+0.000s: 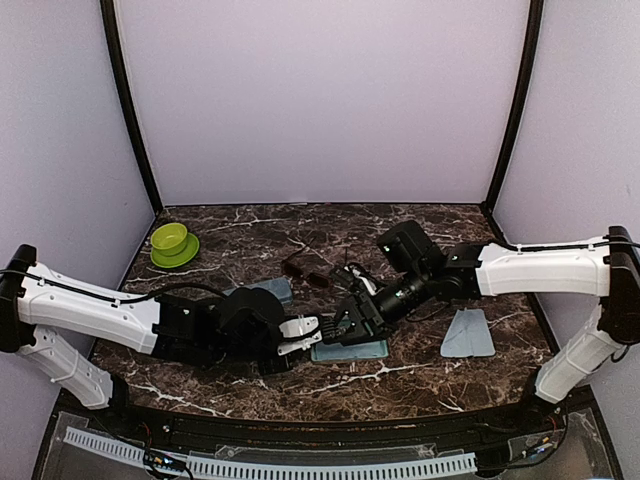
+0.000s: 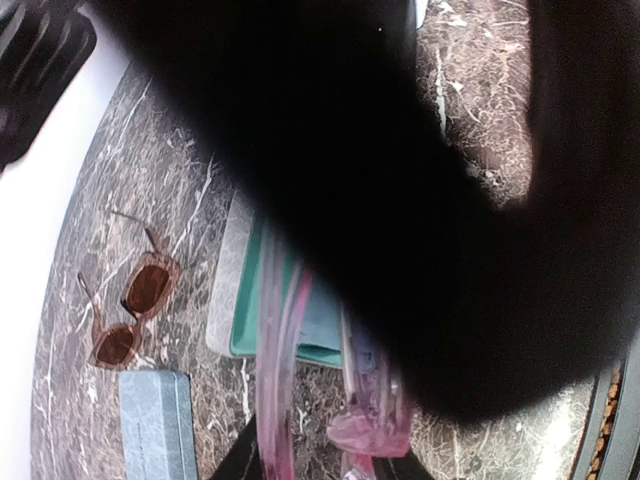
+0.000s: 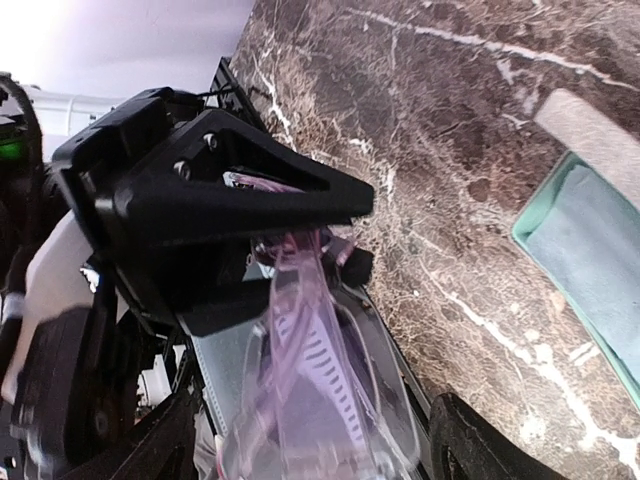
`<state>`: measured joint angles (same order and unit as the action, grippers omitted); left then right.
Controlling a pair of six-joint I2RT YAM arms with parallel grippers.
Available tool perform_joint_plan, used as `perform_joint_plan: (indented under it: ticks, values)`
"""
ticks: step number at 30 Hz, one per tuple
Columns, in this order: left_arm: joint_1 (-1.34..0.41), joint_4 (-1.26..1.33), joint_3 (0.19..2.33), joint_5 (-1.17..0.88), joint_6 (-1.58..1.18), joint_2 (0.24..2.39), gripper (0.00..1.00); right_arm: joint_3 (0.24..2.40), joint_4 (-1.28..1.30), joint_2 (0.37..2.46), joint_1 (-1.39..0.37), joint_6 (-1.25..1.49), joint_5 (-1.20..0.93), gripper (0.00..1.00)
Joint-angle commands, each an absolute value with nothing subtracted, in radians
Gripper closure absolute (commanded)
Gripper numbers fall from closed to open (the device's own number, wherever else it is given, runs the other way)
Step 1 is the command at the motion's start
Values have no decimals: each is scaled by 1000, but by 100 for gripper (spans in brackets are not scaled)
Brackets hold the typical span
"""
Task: Organize the sunglasses
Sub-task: Pass from the right arm to the left
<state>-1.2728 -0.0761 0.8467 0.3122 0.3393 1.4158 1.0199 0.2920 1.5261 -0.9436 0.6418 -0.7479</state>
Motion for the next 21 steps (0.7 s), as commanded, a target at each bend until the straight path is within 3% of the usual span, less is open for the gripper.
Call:
perform_joint_plan:
  ticks: [1,9,17,21]
  values:
    - [-1246,-4,812,298,263,1339,69,974,266,1464,-910,656,-719,19]
    - [-1203,125,764,296,105,1260,69,897,105,1352,-887,729,-633,15]
    - [-1203,206,782,361,-126,1263,70,799,-256,1275,-899,844,-503,11]
    - [-1202,207,807,363,-218,1291,70,832,-282,1299,-943,844,-503,11]
